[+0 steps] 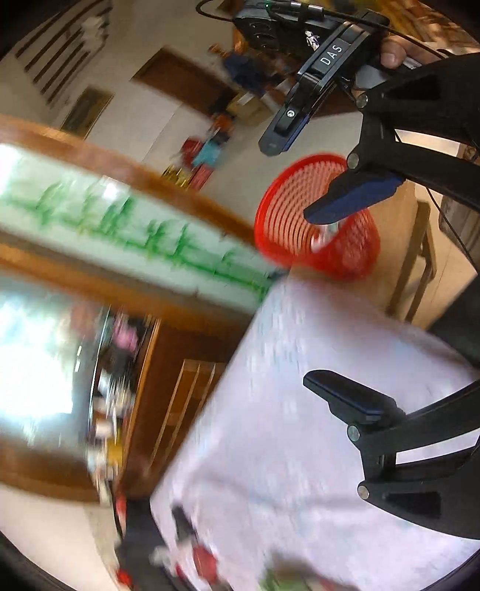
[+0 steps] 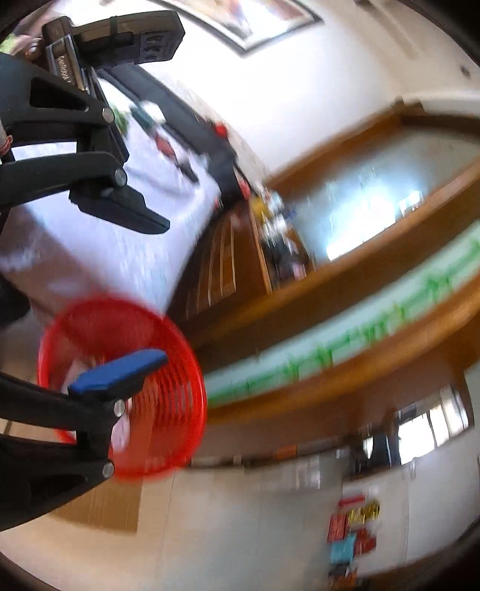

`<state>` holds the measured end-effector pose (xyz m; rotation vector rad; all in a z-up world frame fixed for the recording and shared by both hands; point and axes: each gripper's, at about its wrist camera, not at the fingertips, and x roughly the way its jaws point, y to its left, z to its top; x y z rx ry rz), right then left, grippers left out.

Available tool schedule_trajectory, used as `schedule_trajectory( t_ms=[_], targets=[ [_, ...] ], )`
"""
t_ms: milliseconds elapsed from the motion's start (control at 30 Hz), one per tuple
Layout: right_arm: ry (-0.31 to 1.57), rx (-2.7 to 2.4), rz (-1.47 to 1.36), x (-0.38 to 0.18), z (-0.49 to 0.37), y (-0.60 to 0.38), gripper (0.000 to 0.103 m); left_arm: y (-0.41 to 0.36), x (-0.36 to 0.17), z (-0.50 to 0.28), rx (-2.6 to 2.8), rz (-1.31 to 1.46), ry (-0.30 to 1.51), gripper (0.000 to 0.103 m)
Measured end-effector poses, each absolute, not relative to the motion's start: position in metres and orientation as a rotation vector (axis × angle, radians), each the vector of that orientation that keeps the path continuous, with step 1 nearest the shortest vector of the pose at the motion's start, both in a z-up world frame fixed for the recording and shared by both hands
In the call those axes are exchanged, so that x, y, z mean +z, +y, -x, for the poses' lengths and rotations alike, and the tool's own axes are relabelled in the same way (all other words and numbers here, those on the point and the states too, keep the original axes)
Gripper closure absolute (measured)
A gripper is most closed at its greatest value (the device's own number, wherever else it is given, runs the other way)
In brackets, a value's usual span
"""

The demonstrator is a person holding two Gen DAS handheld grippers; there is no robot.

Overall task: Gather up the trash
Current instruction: 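Move both tools back over the table toward the green towel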

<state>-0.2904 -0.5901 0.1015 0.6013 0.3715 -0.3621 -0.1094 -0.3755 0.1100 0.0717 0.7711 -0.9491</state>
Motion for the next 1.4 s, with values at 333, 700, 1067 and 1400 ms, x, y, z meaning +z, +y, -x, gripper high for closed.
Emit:
schedule_trajectory(
  t_ms=[333, 700, 1067, 1400],
  targets=[
    [0.442, 0.031, -0.529, 0.107, 0.204, -0.459, 0.030, -0.186, 0.136, 0.082, -0.549, 0.057, 0.685, 0.023],
    [0.561, 0.196, -0.406, 0.112, 0.114, -0.341, 0.024, -0.042, 0.140, 0.055, -0.220, 0.132, 0.622, 0.023],
    [0.648, 0.324, -0.346, 0.104, 0.025, -0.275, 0.013, 0.020, 0.122, -0.005, -0.146, 0.119, 0.683, 0.023],
    [0.732, 0.349, -0.390, 0.063, -0.057, -0.257, 0.013, 0.023, 0.071, -0.086, -0.159, 0.057, 0.829, 0.023]
  ],
)
